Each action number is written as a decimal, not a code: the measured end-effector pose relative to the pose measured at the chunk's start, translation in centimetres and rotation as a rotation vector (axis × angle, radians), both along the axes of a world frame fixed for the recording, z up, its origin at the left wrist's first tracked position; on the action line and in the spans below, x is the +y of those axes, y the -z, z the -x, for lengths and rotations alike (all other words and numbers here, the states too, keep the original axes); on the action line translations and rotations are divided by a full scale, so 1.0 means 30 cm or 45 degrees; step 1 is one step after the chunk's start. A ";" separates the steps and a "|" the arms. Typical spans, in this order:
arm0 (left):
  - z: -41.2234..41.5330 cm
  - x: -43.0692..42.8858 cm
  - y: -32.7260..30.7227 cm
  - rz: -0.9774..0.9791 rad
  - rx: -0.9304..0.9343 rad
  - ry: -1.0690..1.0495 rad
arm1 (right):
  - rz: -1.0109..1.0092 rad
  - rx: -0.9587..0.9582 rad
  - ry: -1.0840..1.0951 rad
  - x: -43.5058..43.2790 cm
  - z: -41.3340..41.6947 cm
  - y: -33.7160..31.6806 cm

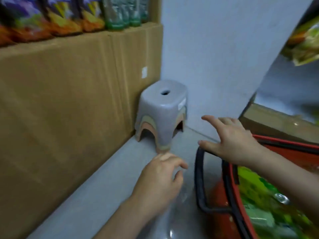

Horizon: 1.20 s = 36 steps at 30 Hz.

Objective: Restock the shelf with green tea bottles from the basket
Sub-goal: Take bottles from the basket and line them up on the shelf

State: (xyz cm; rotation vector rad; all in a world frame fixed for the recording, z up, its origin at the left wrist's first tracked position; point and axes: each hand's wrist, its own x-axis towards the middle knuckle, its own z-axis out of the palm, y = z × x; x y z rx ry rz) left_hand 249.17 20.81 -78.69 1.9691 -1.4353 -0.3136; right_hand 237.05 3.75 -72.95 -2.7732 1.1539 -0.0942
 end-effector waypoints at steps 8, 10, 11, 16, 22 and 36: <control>0.203 -0.189 0.164 -0.072 -0.239 0.079 | -0.177 -0.143 0.094 -0.044 0.148 0.295; 0.217 -0.187 0.157 -0.185 -0.239 0.074 | -0.093 -0.217 0.098 0.008 0.136 0.315; 0.221 -0.184 0.149 -0.220 -0.209 0.070 | -0.112 -0.279 0.116 0.026 0.133 0.317; 0.174 -0.144 0.112 -0.282 -0.274 0.010 | -0.251 -0.504 0.126 0.096 0.091 0.290; 0.005 0.001 0.080 -0.293 -0.402 -0.115 | -0.422 -0.679 -0.003 0.170 -0.060 0.290; -0.284 0.268 0.115 -0.518 -0.574 -0.522 | -0.597 -0.094 -0.351 0.159 -0.113 0.462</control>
